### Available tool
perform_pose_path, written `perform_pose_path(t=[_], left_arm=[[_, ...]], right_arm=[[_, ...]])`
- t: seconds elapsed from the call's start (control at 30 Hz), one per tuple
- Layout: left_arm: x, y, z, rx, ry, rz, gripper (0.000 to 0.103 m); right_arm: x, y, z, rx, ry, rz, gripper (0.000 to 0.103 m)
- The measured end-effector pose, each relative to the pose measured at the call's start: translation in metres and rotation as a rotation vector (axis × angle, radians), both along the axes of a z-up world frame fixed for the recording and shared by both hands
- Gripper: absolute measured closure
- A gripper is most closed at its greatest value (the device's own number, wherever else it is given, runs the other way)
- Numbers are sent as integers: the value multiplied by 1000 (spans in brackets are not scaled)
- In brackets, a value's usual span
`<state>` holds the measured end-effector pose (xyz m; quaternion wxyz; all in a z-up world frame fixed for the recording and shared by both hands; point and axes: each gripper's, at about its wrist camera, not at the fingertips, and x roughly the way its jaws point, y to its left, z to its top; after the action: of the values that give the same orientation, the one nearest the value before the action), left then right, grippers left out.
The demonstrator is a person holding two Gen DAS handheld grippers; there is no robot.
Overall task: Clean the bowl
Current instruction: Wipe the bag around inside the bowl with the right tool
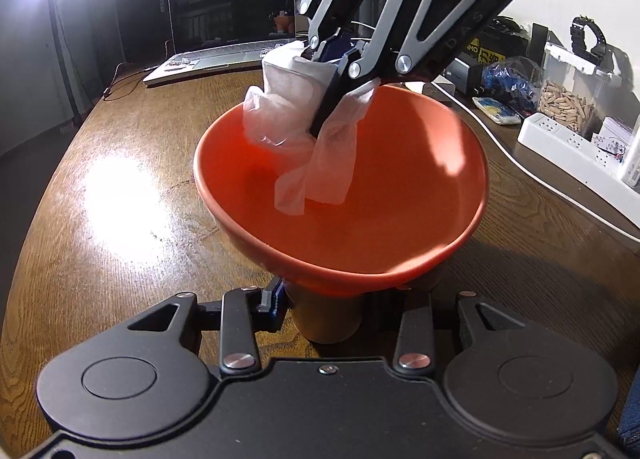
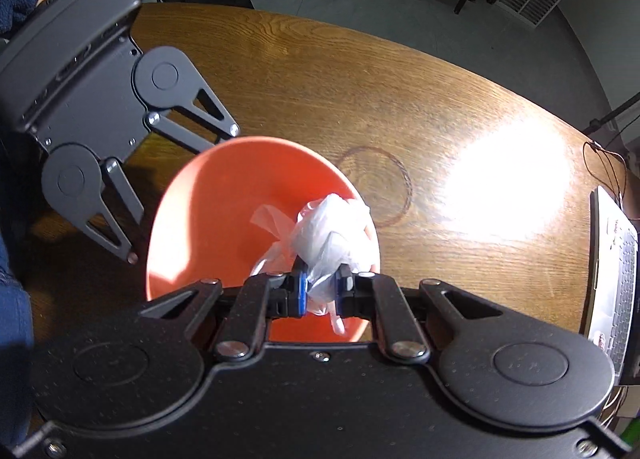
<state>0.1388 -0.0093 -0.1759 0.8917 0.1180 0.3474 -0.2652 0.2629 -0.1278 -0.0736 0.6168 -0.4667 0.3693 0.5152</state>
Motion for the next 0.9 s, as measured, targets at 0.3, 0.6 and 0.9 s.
perform_pose_path(t=[0.3, 0.6, 0.9], left_arm=[[-2, 1, 1, 4, 0, -5, 65], [-1, -1, 1, 11, 16, -5, 65], [0, -1, 0, 26, 33, -23, 65]], right_arm=[[-27, -11, -9, -89, 8, 68, 89], [-63, 9, -16, -54, 54, 179, 89], [-42, 30, -7, 37, -22, 152, 89]])
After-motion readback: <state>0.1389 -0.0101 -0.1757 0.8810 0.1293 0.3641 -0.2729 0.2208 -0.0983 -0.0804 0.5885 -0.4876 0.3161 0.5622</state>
